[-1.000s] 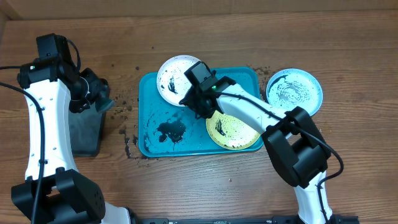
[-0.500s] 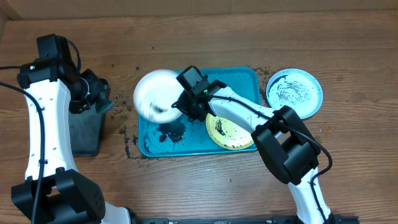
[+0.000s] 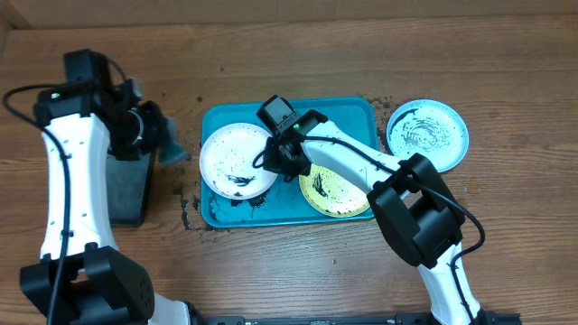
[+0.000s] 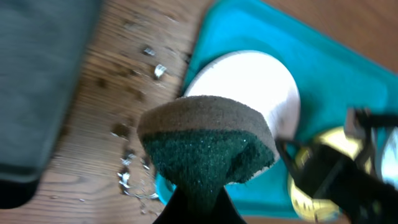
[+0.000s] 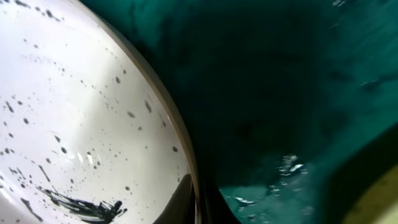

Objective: Clean dirty plates on tray and stack at the side
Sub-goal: 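Move the sponge onto the white plate with the left gripper, then scrub the white plate with the sponge while the right gripper holds it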

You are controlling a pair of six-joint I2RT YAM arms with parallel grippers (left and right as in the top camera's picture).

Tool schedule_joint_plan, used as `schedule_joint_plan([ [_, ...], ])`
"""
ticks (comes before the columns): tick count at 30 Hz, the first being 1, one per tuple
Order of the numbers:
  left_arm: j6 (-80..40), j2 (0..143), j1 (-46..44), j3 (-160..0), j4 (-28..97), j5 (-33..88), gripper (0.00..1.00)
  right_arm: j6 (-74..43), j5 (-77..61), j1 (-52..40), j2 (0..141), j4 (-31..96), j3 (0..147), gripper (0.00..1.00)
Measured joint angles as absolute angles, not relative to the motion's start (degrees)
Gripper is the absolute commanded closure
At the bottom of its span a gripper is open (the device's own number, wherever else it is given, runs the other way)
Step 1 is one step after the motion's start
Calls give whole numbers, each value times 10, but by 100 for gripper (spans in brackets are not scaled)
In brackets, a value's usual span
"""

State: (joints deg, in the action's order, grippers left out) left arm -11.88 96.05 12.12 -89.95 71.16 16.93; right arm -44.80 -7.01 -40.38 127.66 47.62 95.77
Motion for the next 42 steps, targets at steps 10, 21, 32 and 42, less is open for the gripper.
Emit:
schedule_joint_plan([
  [10,-92,961,12,-805,655,196,96,-366,7,-398,1277,495,971,96],
  [21,-154,962,-87,-663,444,197,95,-391,14,-394,1279,452,971,96],
  [32,-252,962,-94,-652,376,138,96,-356,2,-391,1279,456,971,96],
  [42,-335,963,-94,-652,372,117,96,-336,-41,-390,1281,437,969,96],
])
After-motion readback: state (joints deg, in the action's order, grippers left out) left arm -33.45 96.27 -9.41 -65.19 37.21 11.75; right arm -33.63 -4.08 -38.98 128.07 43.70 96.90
